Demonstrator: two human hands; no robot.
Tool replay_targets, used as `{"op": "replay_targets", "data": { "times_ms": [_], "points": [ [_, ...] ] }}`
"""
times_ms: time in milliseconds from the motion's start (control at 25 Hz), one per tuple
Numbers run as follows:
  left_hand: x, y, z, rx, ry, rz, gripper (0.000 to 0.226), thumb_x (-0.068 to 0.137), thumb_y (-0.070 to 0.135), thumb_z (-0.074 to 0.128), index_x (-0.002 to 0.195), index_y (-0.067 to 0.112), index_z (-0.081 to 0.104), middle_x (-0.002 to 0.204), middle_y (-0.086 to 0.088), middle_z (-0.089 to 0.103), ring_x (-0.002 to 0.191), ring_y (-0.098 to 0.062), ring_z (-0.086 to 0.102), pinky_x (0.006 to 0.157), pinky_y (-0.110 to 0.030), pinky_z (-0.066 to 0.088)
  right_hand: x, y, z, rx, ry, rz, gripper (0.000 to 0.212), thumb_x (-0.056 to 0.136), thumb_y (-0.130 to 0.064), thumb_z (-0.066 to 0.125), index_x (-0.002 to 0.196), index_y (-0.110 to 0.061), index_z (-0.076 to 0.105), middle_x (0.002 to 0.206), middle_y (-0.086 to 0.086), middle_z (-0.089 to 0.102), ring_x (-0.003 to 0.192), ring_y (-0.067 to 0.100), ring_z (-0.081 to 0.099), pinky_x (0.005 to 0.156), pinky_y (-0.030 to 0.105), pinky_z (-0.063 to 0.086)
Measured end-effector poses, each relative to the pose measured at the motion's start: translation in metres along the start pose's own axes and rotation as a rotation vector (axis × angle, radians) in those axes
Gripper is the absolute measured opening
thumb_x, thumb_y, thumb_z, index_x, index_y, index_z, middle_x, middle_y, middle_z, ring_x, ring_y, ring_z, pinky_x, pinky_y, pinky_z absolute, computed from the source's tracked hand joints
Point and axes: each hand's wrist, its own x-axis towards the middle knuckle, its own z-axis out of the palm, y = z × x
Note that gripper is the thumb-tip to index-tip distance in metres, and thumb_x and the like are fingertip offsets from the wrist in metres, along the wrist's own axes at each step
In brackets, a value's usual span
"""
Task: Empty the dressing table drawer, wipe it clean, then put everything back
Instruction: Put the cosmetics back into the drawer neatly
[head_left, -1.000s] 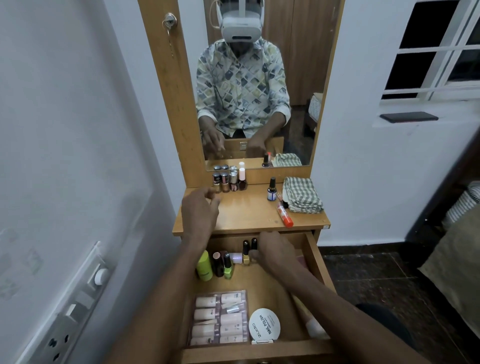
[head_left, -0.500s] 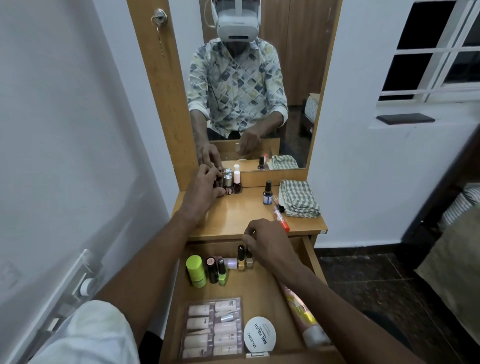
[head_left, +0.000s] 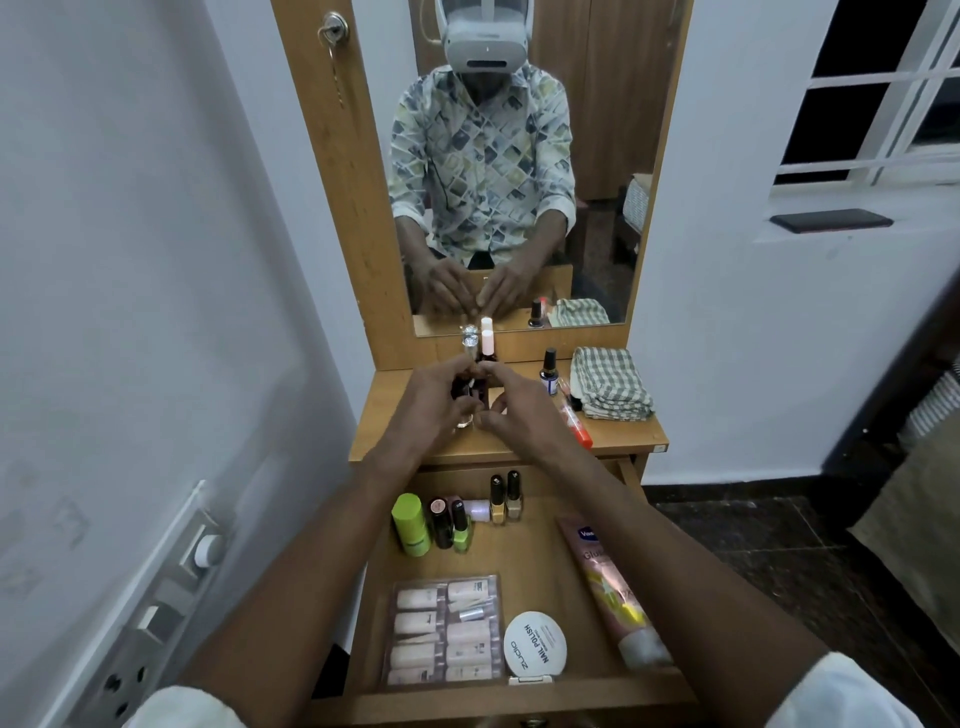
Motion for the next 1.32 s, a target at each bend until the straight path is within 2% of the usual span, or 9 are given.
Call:
{"op": "replay_targets", "data": {
  "times_ms": [160,320,480,640,880,960,1040,1160,1320],
  "points": [
    [-0.017,-0.005,0.007,-0.093,0.123,-0.073,0.043,0.081,0.005,0.076,0.118,0.02,0.062,0.11,0.009,0.064,0.102,-0.006,0.058,0.083,-0.014,0.044,0.0,0.004,0.006,0.009,-0.017,-0.009,0.059,0.081,-0.014,0.076,0.135,-0.022,0.053,0.111,0.002,0.068,0.077,0.016,0.067,0.067,0.016,0.047],
    [-0.023,-0.003,0.009,-0.172,0.228,-0.228,0.034,0.076,0.015,0.083,0.105,0.016,0.065,0.098,0.006,0.069,0.091,-0.008,0.064,0.075,-0.016,0.047,-0.001,0.003,0.005,0.012,-0.018,-0.004,0.044,0.082,-0.018,0.075,0.123,-0.021,0.061,0.101,-0.001,0.067,0.077,0.015,0.064,0.064,0.018,0.046],
    [-0.038,0.013,0.003,-0.224,0.198,-0.231,0.039,0.074,0.019,0.084,0.111,0.017,0.072,0.096,0.004,0.073,0.091,-0.009,0.067,0.08,-0.018,0.052,-0.013,0.004,-0.008,-0.023,-0.047,-0.017,0.032,0.084,-0.023,0.074,0.114,-0.016,0.062,0.098,-0.003,0.066,0.083,0.01,0.061,0.067,0.02,0.045],
    [-0.079,0.034,0.016,-0.27,0.103,-0.281,0.039,0.07,0.014,0.086,0.104,0.025,0.07,0.085,0.015,0.069,0.08,0.005,0.065,0.064,-0.007,0.048,-0.062,0.015,-0.035,-0.115,-0.174,-0.021,0.028,0.081,-0.025,0.076,0.106,-0.018,0.065,0.091,-0.007,0.066,0.08,0.004,0.062,0.065,0.014,0.047],
    [-0.12,0.032,0.075,0.087,0.039,-0.331,0.017,0.074,0.007,0.073,0.088,0.017,0.075,0.087,-0.005,0.076,0.081,-0.021,0.07,0.067,-0.029,0.051,-0.109,0.039,-0.018,-0.185,-0.242,0.186,0.011,0.076,-0.016,0.075,0.085,-0.015,0.07,0.079,-0.004,0.069,0.072,0.009,0.064,0.064,0.025,0.053],
    [-0.12,0.029,0.083,0.213,0.018,-0.312,0.017,0.078,0.007,0.066,0.091,0.015,0.072,0.088,-0.009,0.074,0.086,-0.03,0.068,0.066,-0.037,0.05,-0.106,0.038,-0.004,-0.197,-0.254,0.22,0.011,0.078,-0.014,0.074,0.081,-0.019,0.064,0.072,-0.01,0.063,0.064,0.003,0.06,0.053,0.011,0.042],
    [-0.118,0.027,0.087,0.247,-0.024,-0.293,0.014,0.08,0.007,0.06,0.091,0.012,0.066,0.09,-0.012,0.072,0.088,-0.034,0.067,0.065,-0.039,0.048,-0.099,0.04,0.013,-0.231,-0.251,0.242,0.012,0.078,-0.012,0.072,0.081,-0.02,0.064,0.073,-0.006,0.063,0.065,0.01,0.06,0.047,0.011,0.031],
    [-0.116,0.026,0.087,0.257,-0.059,-0.285,0.01,0.086,0.006,0.055,0.093,0.009,0.06,0.095,-0.015,0.07,0.091,-0.035,0.067,0.065,-0.039,0.046,-0.091,0.042,0.028,-0.277,-0.205,0.32,0.007,0.078,-0.011,0.071,0.084,-0.01,0.069,0.086,0.009,0.071,0.079,0.024,0.066,0.053,0.02,0.034],
    [-0.116,0.025,0.087,0.25,-0.021,-0.269,0.015,0.09,0.0,0.048,0.097,0.012,0.046,0.095,-0.016,0.069,0.089,-0.036,0.067,0.065,-0.042,0.047,-0.09,0.042,0.033,-0.245,-0.175,0.349,0.01,0.082,-0.01,0.07,0.09,-0.005,0.069,0.089,0.01,0.071,0.087,0.025,0.067,0.063,0.026,0.042]
  ]
}}
